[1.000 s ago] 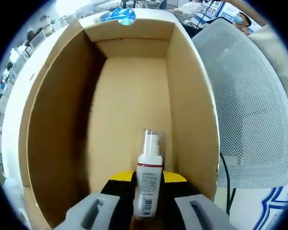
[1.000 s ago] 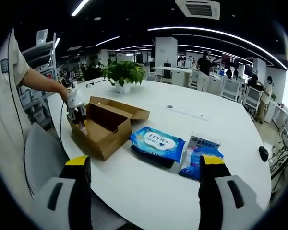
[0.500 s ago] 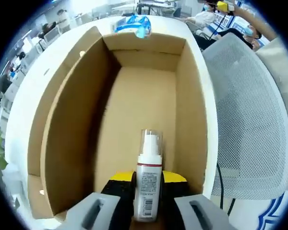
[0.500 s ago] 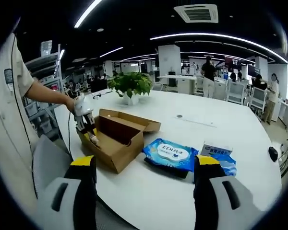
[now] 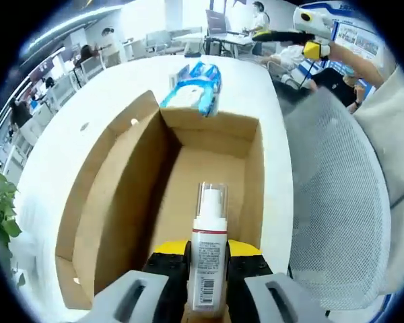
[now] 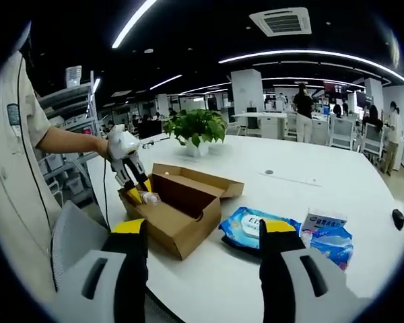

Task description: Operate the shoe box by opening the lid, removing the specified soft item, and placing it in the target area until the item is outside and the box remains undamaged.

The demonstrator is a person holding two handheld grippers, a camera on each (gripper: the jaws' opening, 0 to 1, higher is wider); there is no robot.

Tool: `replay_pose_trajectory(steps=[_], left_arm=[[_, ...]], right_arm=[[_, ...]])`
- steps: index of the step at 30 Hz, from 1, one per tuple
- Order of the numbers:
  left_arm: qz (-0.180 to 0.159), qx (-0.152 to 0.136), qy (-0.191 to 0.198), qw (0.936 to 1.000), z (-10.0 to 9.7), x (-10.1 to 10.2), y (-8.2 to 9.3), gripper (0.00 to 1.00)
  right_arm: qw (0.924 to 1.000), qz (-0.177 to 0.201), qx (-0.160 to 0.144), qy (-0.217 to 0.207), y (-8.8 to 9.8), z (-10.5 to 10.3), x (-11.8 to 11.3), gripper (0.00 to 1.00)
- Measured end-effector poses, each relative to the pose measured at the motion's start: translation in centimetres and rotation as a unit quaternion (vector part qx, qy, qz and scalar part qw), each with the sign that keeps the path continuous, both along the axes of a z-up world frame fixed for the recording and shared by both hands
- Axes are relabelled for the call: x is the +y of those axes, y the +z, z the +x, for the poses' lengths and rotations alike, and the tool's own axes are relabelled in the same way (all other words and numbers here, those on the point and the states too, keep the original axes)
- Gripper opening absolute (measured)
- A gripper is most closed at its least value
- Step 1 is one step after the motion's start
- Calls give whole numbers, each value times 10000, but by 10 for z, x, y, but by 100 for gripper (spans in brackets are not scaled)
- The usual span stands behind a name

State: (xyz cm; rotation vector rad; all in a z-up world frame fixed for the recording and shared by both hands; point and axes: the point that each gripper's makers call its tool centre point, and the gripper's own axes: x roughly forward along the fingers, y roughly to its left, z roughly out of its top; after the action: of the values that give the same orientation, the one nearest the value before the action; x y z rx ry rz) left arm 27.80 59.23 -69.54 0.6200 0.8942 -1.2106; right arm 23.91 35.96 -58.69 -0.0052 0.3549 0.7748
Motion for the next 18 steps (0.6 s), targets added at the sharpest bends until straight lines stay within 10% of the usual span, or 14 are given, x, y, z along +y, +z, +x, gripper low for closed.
replay_pose_trajectory(steps=[18], left_arm=[[-1473,-154,352,9883,-13,-55,66,19]], right_arm=[[9976,390,-28,579,11,8,57,51]])
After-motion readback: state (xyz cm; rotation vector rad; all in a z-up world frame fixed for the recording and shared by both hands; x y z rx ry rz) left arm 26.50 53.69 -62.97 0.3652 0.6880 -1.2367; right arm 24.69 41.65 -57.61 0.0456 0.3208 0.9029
